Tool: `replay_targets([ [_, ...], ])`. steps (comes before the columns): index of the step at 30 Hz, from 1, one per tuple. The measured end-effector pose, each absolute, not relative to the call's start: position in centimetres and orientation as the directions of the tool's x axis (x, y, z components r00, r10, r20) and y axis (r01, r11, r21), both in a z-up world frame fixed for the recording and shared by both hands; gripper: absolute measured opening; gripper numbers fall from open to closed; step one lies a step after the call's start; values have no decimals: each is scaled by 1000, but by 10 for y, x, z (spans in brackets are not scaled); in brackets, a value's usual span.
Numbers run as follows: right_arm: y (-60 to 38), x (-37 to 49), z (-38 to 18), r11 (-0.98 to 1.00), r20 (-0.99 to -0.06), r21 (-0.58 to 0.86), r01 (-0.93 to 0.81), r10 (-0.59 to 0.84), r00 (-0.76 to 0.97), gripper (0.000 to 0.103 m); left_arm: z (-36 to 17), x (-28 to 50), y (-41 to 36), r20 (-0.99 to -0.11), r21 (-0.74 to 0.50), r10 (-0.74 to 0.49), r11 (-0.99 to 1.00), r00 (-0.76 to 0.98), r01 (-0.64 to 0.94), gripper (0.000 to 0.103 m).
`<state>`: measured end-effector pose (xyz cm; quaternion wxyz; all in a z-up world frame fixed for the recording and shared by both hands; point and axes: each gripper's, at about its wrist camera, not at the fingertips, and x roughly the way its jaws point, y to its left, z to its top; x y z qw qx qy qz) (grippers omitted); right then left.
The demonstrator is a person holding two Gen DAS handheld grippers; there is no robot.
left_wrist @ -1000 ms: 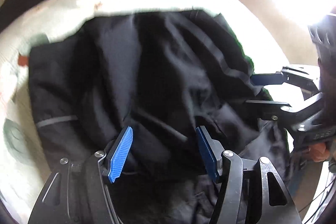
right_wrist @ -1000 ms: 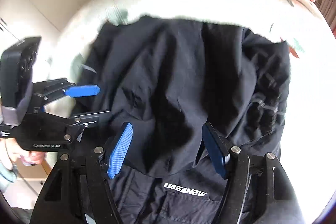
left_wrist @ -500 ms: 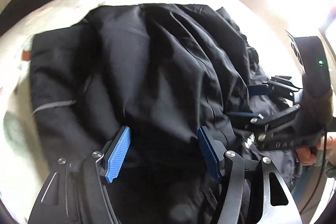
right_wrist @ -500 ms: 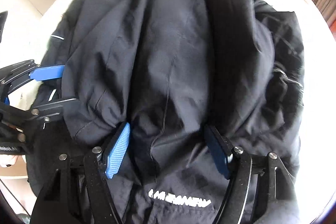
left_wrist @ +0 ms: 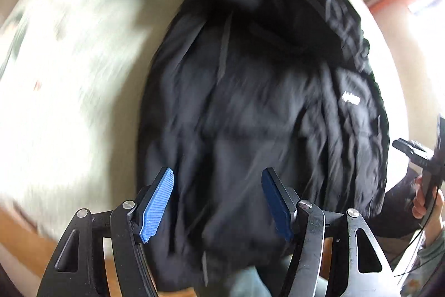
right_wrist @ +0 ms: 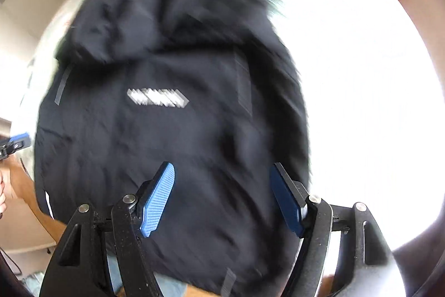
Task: Fold large clothes
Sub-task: 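Grasp the jacket hem with both grippers and lift it off the bed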
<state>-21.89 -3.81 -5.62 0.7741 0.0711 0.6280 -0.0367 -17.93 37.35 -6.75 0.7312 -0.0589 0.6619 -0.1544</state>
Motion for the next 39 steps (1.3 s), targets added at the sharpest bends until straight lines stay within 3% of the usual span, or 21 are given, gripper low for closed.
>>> replay_targets([
  [11, -94, -327, -103, 923, -980, 194, 333, 172, 97, 75, -107, -251, 428, -955, -293, -295, 954, -38, -57, 68],
  [16, -87, -329, -131, 921, -974, 225, 317, 217, 62, 71, -134, -248, 448, -907, -401, -414, 906, -84, -136, 68],
  [26, -94, -333, -125, 923, -970, 239, 302, 244, 24, 64, -160, -261, 423, -891, -418, -432, 900, -138, -121, 66],
  [29, -89, -336, -130, 916, -963, 262, 303, 269, 19, 62, -159, -261, 422, -889, -421, -435, 899, -141, -121, 59],
  [31, -79, -332, -129, 931, -968, 246, 268, 251, 16, 50, -152, -261, 416, -890, -422, -432, 901, -142, -101, 37],
  [32, -77, -331, -123, 931, -964, 261, 256, 265, 19, 29, -149, -261, 414, -893, -416, -425, 905, -145, -90, 27],
  [33, -75, -330, -112, 924, -957, 287, 254, 287, 40, 20, -142, -260, 412, -896, -413, -420, 907, -144, -80, 9],
  [39, -79, -318, -27, 898, -917, 390, 205, 359, 174, 17, -61, -234, 413, -860, -509, -510, 860, -20, -43, 9],
])
